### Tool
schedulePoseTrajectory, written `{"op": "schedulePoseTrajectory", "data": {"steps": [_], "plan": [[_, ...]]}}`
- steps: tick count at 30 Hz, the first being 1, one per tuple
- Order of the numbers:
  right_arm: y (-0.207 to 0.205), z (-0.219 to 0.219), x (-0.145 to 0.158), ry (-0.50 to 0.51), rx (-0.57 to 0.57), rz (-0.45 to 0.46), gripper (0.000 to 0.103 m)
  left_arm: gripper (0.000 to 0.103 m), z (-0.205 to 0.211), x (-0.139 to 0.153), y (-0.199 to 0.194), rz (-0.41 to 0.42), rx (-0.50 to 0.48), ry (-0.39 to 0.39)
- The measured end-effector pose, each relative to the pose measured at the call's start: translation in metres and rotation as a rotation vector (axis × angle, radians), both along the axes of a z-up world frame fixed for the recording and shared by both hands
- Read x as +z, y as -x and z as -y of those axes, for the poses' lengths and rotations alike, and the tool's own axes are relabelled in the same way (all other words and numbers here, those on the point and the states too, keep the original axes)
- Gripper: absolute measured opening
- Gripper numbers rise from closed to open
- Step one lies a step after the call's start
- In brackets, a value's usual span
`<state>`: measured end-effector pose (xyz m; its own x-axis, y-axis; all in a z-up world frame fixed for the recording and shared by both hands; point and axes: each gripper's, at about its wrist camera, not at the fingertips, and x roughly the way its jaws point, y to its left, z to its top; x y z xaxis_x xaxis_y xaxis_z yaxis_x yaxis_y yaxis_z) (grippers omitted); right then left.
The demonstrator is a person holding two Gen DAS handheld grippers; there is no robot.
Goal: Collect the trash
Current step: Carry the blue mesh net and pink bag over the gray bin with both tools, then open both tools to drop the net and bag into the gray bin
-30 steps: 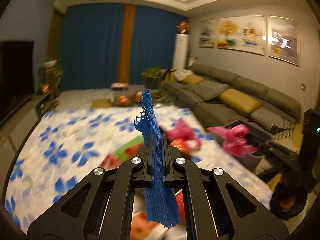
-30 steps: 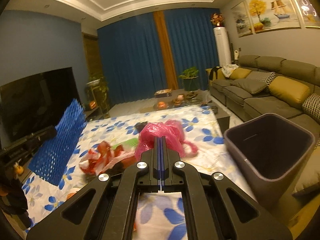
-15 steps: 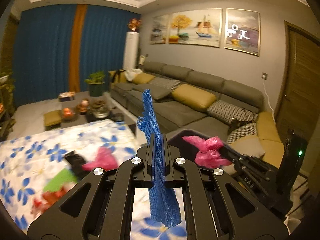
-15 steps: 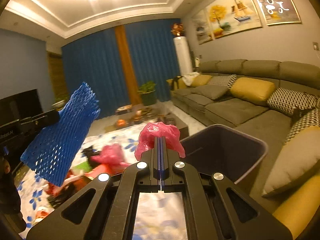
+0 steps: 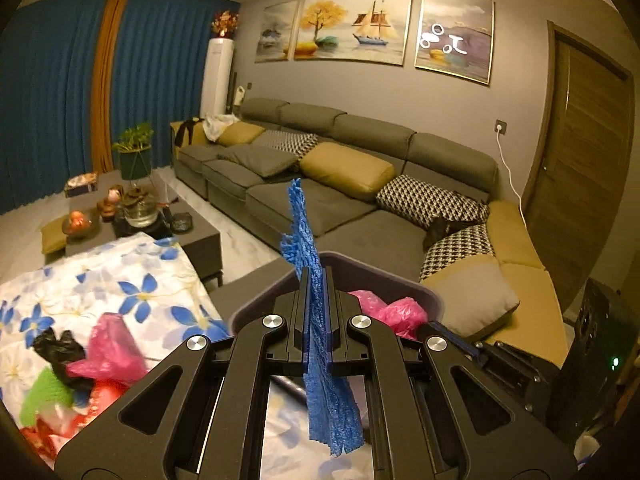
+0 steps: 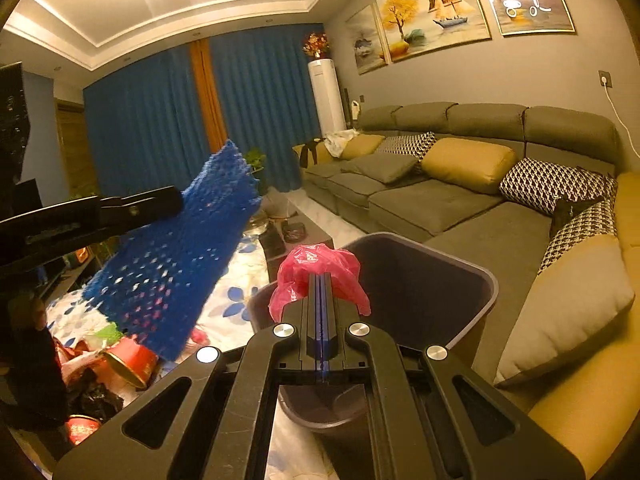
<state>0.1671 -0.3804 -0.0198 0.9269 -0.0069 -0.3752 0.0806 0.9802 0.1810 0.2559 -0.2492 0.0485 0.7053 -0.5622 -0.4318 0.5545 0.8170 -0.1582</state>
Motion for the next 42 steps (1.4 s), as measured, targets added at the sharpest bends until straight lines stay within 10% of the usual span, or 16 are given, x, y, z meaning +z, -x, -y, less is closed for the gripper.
{"op": "schedulePoseTrajectory", "data": {"steps": [22,24,29,42], "plan": [[-0.025,0.009,-0.026,-0.022,-0.046,-0.087,0.001,0.005,0.047,-0.047,-0.062,-0.139,-0.032,0.008],[-0.024,0.011,-0.028,-0.031,-0.05,-0.089,0.002,0.015,0.048,-0.051,-0.065,-0.158,-0.032,-0.005],[-0.022,0.015,-0.027,-0.042,-0.06,-0.088,0.016,0.076,0.03,-0.051,-0.06,-0.141,0.036,0.014],[0.02,-0.007,-0.005,0.01,-0.061,0.021,0.073,0.09,-0.066,-0.011,-0.009,-0.047,0.198,0.01]]}}
